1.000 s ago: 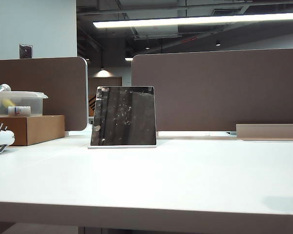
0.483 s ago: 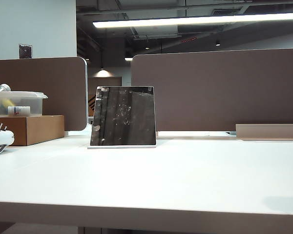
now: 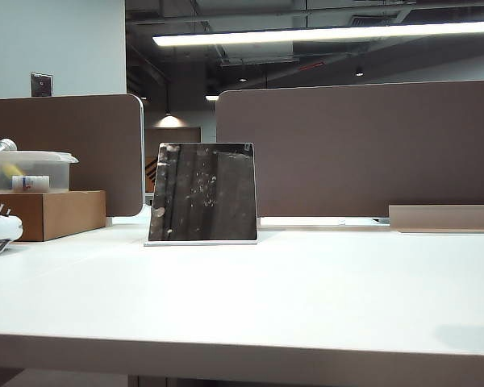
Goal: Push the center of the mirror on the table forward to move it for a short distance.
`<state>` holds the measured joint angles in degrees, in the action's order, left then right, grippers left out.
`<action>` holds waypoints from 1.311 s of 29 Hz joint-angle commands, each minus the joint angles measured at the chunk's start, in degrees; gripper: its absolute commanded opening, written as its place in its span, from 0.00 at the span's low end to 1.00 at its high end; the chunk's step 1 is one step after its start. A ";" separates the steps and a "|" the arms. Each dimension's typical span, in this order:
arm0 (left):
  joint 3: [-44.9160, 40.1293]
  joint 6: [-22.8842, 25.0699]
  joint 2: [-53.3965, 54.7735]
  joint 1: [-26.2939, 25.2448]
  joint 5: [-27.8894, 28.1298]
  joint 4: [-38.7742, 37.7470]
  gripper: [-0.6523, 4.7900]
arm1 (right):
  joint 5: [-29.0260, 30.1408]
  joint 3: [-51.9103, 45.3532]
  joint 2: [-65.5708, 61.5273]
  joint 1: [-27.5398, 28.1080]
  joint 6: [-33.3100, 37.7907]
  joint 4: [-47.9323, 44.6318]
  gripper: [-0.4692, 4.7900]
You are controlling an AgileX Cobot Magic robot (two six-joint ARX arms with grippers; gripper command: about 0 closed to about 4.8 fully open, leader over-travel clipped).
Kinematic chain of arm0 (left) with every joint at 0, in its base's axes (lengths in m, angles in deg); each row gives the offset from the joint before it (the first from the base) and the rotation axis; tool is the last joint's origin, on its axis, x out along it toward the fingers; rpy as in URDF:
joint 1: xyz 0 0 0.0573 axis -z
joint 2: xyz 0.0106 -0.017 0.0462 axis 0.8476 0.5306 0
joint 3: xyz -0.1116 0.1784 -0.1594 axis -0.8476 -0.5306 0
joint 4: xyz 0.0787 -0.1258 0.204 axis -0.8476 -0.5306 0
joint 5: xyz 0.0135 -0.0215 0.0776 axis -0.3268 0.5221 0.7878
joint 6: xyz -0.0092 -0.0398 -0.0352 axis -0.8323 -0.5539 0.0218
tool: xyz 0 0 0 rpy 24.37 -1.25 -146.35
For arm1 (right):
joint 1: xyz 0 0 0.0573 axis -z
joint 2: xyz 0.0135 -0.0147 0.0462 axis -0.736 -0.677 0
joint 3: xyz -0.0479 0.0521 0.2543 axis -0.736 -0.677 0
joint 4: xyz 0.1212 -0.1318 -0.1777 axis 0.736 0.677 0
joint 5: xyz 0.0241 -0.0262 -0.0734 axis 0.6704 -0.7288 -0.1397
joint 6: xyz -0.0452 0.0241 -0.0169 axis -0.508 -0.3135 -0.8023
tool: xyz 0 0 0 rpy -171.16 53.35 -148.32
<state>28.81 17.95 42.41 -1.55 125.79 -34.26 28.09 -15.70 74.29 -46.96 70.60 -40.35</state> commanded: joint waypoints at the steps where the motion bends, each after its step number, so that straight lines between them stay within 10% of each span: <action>1: -7.13 4.85 -4.09 -10.82 -18.23 12.66 0.11 | -0.04 -0.24 -0.04 -0.02 0.00 -0.66 0.08; 14: -27.26 -2.03 -5.09 -46.80 -43.43 30.34 0.11 | -0.11 -0.24 -0.04 0.00 0.00 -0.24 0.08; 38: -31.47 -2.03 -5.09 -55.56 -36.94 38.36 0.11 | -0.02 -0.24 -0.04 0.00 0.00 -0.24 0.08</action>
<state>-2.64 16.31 37.27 -57.05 88.66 2.32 28.09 -15.70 74.24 -46.94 70.60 -39.98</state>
